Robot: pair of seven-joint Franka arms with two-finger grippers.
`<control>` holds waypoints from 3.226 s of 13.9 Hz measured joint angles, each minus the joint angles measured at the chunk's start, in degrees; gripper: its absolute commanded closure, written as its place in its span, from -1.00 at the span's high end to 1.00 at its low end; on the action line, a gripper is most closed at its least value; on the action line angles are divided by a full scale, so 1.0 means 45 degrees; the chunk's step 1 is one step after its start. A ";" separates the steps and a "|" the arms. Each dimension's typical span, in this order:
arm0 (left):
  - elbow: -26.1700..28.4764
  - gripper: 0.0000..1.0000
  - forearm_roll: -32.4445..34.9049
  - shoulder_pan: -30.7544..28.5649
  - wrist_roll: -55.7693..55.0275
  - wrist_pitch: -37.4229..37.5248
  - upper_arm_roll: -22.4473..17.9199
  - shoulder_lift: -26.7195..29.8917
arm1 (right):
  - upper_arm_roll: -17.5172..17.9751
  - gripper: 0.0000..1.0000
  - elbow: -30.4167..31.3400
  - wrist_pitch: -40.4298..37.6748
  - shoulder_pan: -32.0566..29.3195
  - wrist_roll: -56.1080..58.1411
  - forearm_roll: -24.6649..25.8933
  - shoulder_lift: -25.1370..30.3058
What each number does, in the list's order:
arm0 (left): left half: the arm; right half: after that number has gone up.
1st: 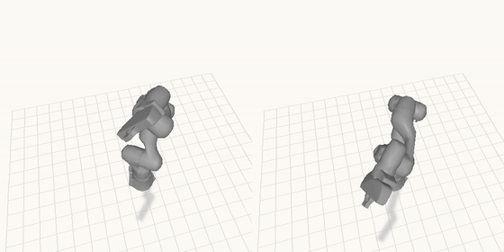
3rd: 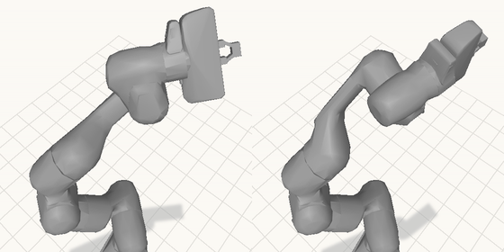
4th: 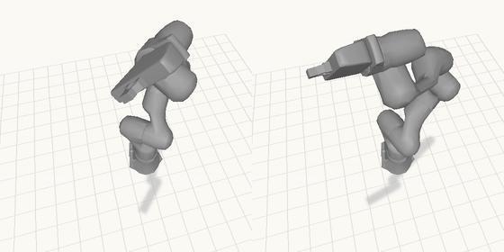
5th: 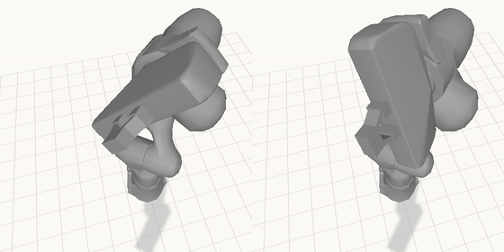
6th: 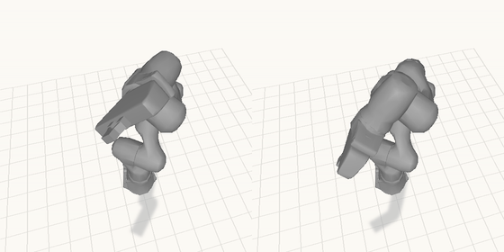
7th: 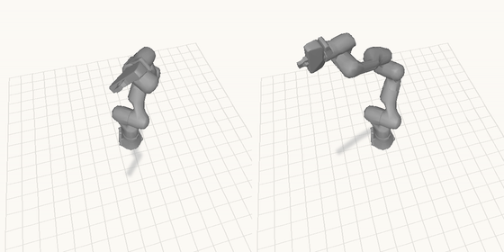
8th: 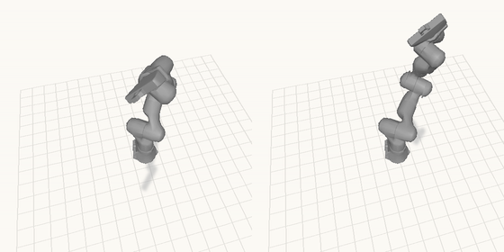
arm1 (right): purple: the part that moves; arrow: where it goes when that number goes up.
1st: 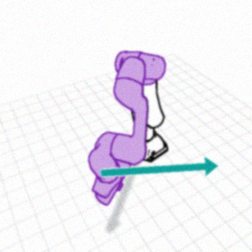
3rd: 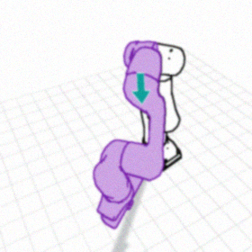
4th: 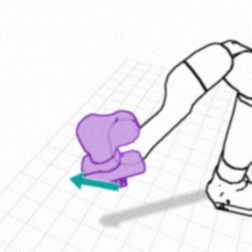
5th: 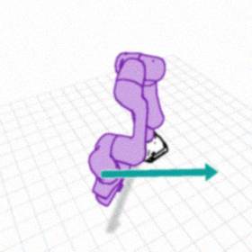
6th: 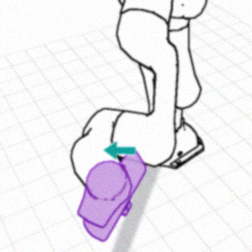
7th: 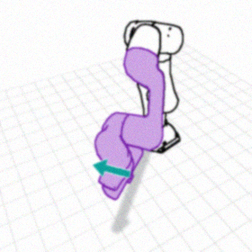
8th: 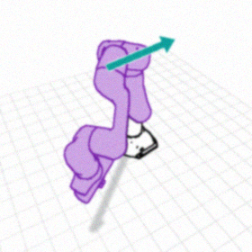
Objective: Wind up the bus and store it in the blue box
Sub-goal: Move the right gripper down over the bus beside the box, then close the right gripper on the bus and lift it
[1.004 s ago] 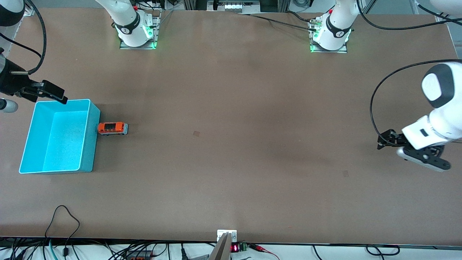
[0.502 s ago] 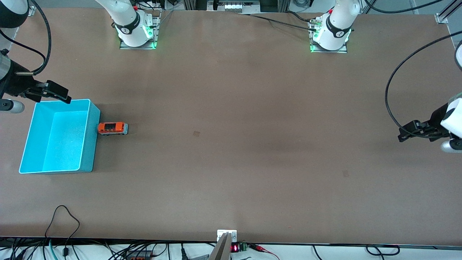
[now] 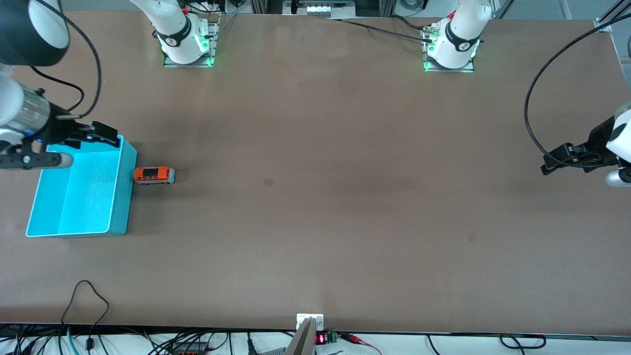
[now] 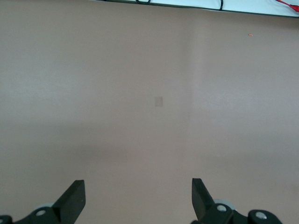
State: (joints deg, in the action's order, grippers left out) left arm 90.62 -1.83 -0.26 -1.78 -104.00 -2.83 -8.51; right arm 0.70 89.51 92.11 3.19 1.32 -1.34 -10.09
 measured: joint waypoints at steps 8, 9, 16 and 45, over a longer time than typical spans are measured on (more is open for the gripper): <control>0.0192 1.00 0.0000 -0.0721 0.0005 0.0709 0.0749 0.0203 | -0.0151 1.00 0.1522 0.0817 0.0015 0.2804 0.0011 -0.0328; 0.0191 1.00 0.0000 -0.0746 0.0005 0.0977 0.0800 0.0236 | -0.0155 1.00 0.1909 0.1169 -0.0052 0.3465 0.0016 -0.0327; 0.0186 1.00 -0.0002 -0.0778 -0.0002 0.1273 0.1038 0.0536 | 0.0324 1.00 0.5741 0.5167 -0.1430 1.1412 0.0276 0.0156; -0.0099 1.00 -0.0002 -0.0891 0.0008 0.2182 0.1171 0.0641 | 0.1154 -1.00 0.8794 1.2913 -0.2839 1.9757 0.1078 -0.2433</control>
State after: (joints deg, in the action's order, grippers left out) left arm 90.18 -1.84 -4.27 -1.74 -94.18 2.44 -5.62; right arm 5.89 129.09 150.22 -9.59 90.23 3.51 -21.04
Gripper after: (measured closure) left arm 0.000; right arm 0.476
